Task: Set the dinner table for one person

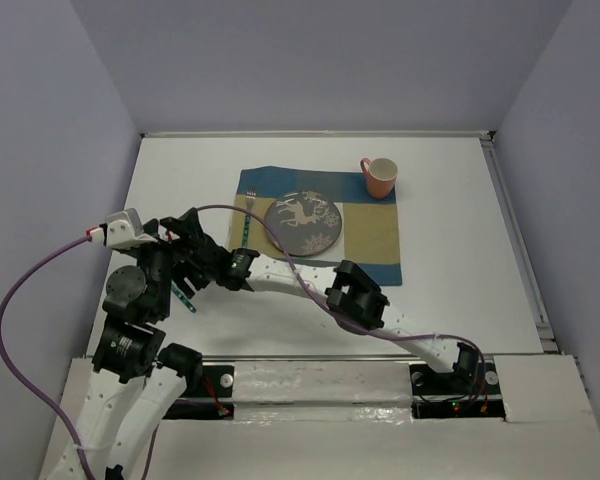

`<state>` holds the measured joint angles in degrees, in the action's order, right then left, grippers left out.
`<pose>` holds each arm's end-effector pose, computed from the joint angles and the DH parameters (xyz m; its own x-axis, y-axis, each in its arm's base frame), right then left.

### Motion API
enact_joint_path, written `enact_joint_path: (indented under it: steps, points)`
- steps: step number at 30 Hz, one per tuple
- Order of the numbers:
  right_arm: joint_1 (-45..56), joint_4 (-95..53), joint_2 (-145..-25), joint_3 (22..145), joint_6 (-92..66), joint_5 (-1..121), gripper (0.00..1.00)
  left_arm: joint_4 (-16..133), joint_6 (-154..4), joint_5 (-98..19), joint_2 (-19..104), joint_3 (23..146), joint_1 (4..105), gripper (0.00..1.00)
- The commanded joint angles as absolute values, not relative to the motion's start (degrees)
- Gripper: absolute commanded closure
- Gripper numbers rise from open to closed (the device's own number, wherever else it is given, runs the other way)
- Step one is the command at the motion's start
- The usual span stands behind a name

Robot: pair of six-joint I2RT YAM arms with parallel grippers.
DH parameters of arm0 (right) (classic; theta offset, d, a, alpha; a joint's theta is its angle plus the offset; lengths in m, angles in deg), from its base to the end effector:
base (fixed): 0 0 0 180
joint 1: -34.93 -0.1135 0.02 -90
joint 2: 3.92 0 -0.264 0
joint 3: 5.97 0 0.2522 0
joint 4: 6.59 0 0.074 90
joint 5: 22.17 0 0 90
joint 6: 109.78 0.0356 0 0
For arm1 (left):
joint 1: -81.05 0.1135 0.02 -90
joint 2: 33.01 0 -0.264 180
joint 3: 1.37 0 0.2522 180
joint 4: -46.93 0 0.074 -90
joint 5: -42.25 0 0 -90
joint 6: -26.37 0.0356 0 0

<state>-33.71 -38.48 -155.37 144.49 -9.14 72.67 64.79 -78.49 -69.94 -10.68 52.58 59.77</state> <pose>0.2199 0.5540 0.1759 -0.3609 -0.4177 -0.8338 -0.8502 0.5149 0.1100 0.0929 -0.0217 0.3715 0.2157 -0.3389 -0.9158 0.0513 0.9405 -0.3359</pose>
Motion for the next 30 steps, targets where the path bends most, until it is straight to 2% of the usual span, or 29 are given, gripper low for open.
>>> enact_joint_path:
  steps: [1, 11, 16, 22, 30]
  points:
    - [-35.3, -40.0, -156.1, 148.2, -11.8, 71.0, 0.23, 59.7, -78.4, -68.2, -10.1, 52.3, 61.8, 0.01]
    - [-37.1, -39.9, -158.4, 151.0, -11.7, 70.6, 0.26, 60.3, -78.6, -67.1, -10.3, 51.9, 62.8, 0.01]
    - [-37.6, -40.4, -158.9, 149.3, -10.9, 70.3, 0.4, 60.3, -78.5, -67.3, -11.6, 51.8, 62.9, 0.01]
    - [-37.6, -42.0, -159.0, 148.8, -10.7, 72.6, 0.5, 60.4, -78.7, -66.8, -12.9, 51.8, 63.1, 0.01]
    - [-37.6, -46.9, -159.4, 149.2, -11.0, 74.3, 0.5, 60.3, -78.8, -66.2, -14.7, 51.7, 63.1, 0.01]
